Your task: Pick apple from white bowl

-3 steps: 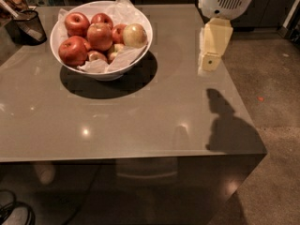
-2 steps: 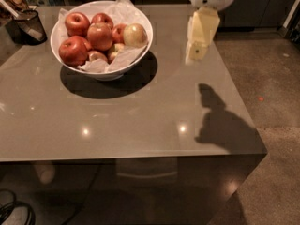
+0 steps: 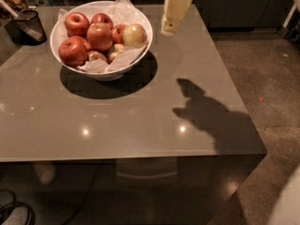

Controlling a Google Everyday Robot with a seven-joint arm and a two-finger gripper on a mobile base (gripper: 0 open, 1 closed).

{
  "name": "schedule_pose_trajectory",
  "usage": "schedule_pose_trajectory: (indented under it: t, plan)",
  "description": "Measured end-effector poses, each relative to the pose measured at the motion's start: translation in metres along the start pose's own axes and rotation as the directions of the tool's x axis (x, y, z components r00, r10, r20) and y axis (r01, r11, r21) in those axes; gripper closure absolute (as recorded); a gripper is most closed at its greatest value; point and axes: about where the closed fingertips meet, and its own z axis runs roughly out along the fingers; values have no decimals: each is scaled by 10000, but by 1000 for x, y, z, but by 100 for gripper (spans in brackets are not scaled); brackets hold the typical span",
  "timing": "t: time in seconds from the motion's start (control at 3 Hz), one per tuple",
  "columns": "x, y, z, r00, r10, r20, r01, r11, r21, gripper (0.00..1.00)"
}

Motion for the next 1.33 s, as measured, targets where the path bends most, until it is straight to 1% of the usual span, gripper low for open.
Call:
schedule_pose_trajectory:
  t: [0.33,0.67,1.0,1.33]
  plan:
    - [-14,-11,7,9999,-3,160,4,10000,-64,29]
    - [-24,-19,16,9998,1,206,3,9999,-172,25]
    - [-33,-27,27,9997,-78,221,84,9996,-279,24]
    - [-42,-35,39,9997,-120,213,129,9991,-401,28]
